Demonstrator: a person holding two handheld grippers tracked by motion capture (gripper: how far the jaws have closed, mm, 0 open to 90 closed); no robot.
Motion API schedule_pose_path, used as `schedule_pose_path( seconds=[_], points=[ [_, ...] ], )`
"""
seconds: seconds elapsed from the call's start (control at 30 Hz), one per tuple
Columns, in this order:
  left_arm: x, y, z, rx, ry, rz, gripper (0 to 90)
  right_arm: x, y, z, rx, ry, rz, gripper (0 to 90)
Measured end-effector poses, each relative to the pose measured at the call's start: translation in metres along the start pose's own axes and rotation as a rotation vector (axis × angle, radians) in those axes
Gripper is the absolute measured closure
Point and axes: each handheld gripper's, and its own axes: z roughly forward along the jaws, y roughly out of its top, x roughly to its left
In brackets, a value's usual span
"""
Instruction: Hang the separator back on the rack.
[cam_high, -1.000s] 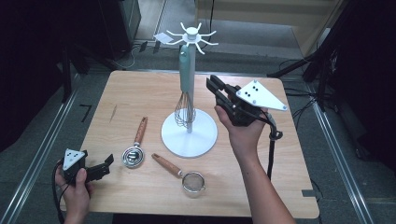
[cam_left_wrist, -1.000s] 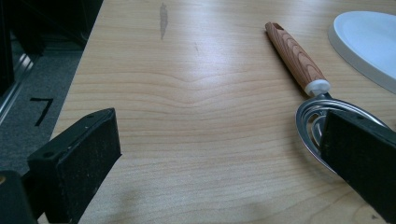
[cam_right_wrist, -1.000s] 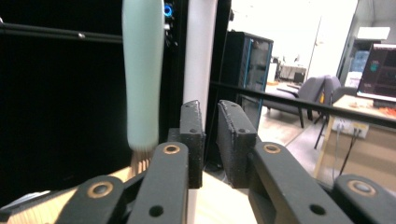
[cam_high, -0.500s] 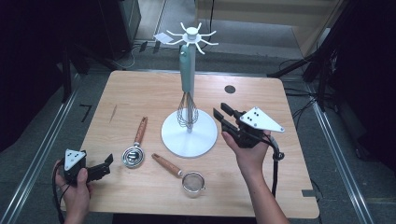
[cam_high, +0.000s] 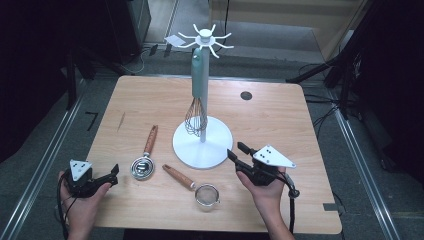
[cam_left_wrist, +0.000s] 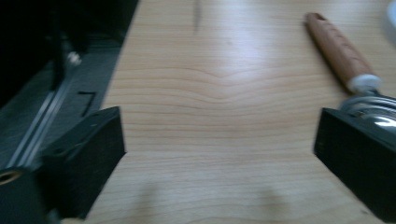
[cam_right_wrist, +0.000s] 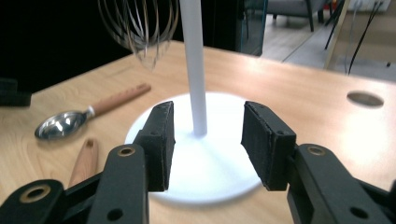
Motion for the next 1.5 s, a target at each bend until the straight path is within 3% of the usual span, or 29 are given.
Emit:
schedule_pose_path(
  seconds=[0.07, 0.23, 0.3, 0.4, 0.43, 0.47, 0.5, 0.53, 0.63, 0.7, 0.9, 0.93, 1.0, 1.07, 1.17, 1.3, 1.5],
  points=[
    [-0.001, 0.002, -0.001, -0.009, 0.01, -0.039, 15.8, 0.0, -0.011, -0.001, 0.026, 0.0, -0.001, 55.9],
    [-0.009, 0.003, -0.001, -0.007, 0.002, -0.027, 24.6, 0.004, -0.022, -0.003, 0.047, 0.021, 0.021, 56.1],
    [-0.014, 0.003, -0.001, -0.011, -0.018, -0.02, 33.4, 0.012, -0.03, -0.001, 0.099, 0.015, 0.023, 54.8],
    [-0.019, 0.002, -0.002, -0.012, -0.039, -0.018, 38.3, 0.014, -0.032, -0.001, 0.125, 0.028, 0.035, 53.4],
    [-0.02, 0.001, -0.003, -0.008, -0.071, -0.021, 46.3, 0.017, -0.035, -0.001, 0.156, 0.039, 0.033, 52.0],
    [-0.02, 0.001, -0.003, -0.008, -0.071, -0.021, 50.2, 0.017, -0.035, -0.001, 0.156, 0.039, 0.033, 52.0],
    [-0.021, -0.001, -0.003, -0.005, -0.102, -0.027, 50.2, 0.018, -0.035, -0.002, 0.162, 0.039, 0.033, 52.1],
    [-0.021, -0.001, -0.004, -0.002, -0.139, -0.023, 57.9, 0.021, -0.038, -0.005, 0.175, 0.063, 0.034, 54.0],
    [-0.022, -0.001, -0.004, -0.006, -0.173, -0.02, 64.2, 0.023, -0.041, -0.007, 0.185, 0.087, 0.033, 56.8],
    [-0.024, 0.0, -0.001, -0.003, -0.224, 0.001, 68.5, 0.025, -0.046, -0.008, 0.206, 0.108, 0.049, 60.6],
    [-0.026, 0.0, 0.0, 0.012, -0.268, 0.031, 69.6, 0.033, -0.052, -0.005, 0.249, 0.111, 0.111, 62.6],
    [-0.025, 0.001, -0.001, 0.016, -0.324, 0.011, 69.6, 0.035, -0.054, 0.0, 0.267, 0.139, 0.126, 63.7],
    [-0.025, 0.003, -0.001, 0.018, -0.337, 0.017, 69.9, 0.036, -0.054, 0.002, 0.282, 0.155, 0.135, 63.7],
    [-0.025, 0.005, 0.0, 0.019, -0.334, 0.049, 72.8, 0.037, -0.054, 0.008, 0.331, 0.173, 0.153, 63.8],
    [-0.024, 0.006, 0.003, 0.024, -0.344, 0.04, 72.5, 0.038, -0.055, 0.009, 0.343, 0.175, 0.168, 62.8],
    [-0.023, 0.005, 0.007, 0.019, -0.378, 0.02, 69.2, 0.04, -0.061, 0.011, 0.395, 0.152, 0.125, 55.8],
    [-0.025, 0.004, 0.007, 0.009, -0.398, 0.035, 64.4, 0.039, -0.064, 0.012, 0.435, 0.171, 0.197, 59.6]
  ],
)
